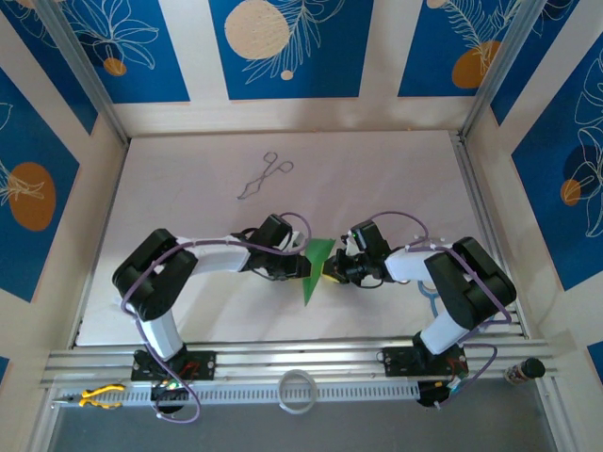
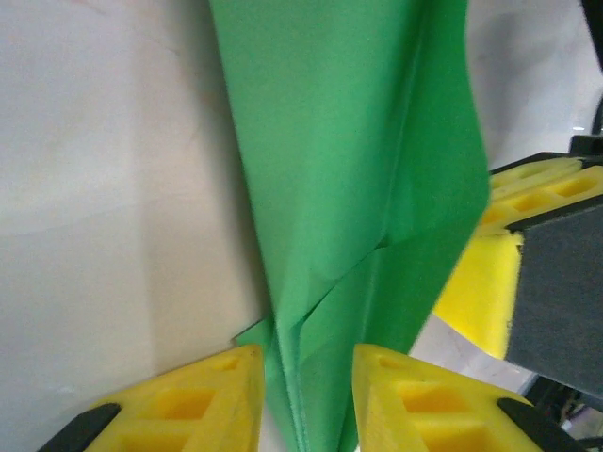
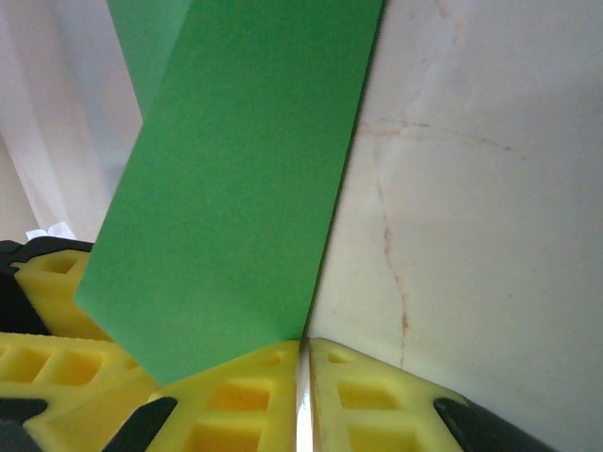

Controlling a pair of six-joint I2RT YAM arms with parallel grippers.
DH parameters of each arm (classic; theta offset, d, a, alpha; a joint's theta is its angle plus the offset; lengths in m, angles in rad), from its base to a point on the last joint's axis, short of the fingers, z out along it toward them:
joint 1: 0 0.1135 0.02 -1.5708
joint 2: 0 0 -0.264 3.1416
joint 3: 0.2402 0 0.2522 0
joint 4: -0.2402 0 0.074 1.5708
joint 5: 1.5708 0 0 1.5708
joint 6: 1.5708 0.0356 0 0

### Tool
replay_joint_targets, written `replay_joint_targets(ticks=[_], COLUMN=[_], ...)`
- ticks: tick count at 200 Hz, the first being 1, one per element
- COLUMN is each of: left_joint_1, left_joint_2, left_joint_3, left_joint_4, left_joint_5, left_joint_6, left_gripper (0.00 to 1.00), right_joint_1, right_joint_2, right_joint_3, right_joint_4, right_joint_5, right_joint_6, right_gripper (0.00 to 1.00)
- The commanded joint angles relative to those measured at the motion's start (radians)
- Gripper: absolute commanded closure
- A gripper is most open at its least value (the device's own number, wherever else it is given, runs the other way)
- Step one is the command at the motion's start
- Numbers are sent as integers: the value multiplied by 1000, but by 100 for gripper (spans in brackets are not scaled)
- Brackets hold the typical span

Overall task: Fold a paper plane with a square sheet of paper (pick it up from the middle)
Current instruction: Move a paper plane to the center of the table.

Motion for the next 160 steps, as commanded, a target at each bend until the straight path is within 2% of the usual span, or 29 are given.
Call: replay_joint_targets(ticks=[1,57,101,160], left_joint_1=[-2,-2,-3,-3], left_joint_2=[-32,-3,32,43], left_joint_3=[9,24,24,11], left_joint_4=[-83,-76,-2,56], left_joint_5=[-55,-42,39,68], left_joint_6=[43,31,3,-27], left_gripper=[68,66,70,75], right_joint_1=[11,12,14,15], right_joint_2=[20,17,20,25], right_joint_3=[17,18,17,19], right_joint_4=[12,10,10,10], right_joint_5=[-22,-15,-15,-16], right_joint_6=[6,7,7,7], right_gripper=[89,89,89,89])
